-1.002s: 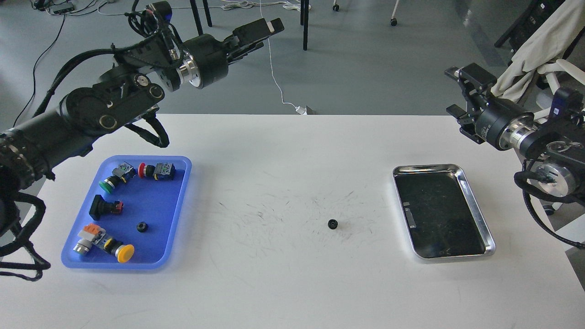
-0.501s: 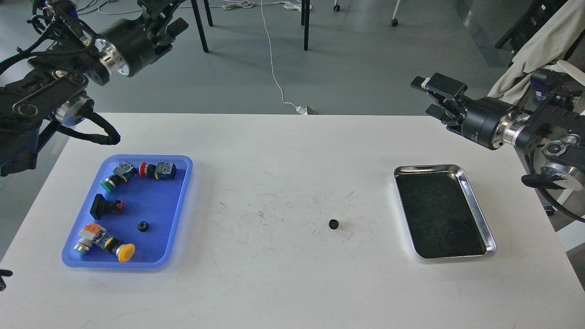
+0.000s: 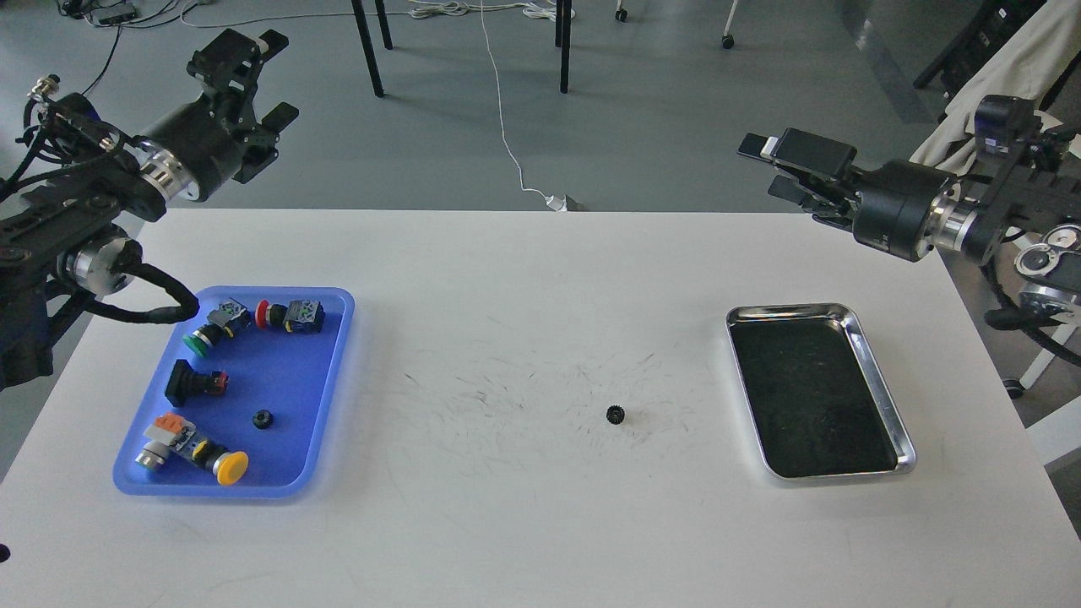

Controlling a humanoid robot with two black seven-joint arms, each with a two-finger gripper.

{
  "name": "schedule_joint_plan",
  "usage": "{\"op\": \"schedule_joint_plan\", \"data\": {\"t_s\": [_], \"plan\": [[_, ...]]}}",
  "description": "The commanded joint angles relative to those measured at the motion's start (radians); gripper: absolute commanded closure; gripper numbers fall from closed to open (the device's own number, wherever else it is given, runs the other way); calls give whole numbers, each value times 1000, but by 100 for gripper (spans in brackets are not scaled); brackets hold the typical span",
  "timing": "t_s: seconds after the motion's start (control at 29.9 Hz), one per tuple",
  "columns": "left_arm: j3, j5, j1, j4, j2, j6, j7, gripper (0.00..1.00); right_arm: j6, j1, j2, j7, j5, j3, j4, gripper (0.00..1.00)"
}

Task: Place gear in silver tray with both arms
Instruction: 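Move the right gripper over the black gear on the table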

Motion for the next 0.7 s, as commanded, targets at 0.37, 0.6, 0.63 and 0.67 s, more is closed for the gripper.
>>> {"op": "schedule_joint_plan", "data": {"t_s": [0.37,0.6,0.63,0.67], "plan": [[-13,-72,16,3,7,5,0,1,159,63,94,3,-545,-50,-6,1],[-15,-119,22,3,27,3,0,1,159,146,181,3,-729,-197,-50,1],[-15,-120,22,3,27,3,0,1,159,158,195,3,-761,-212,-61,1],[-15,-120,22,3,27,3,0,1,159,167,210,3,-788,-224,-67,1]]}}
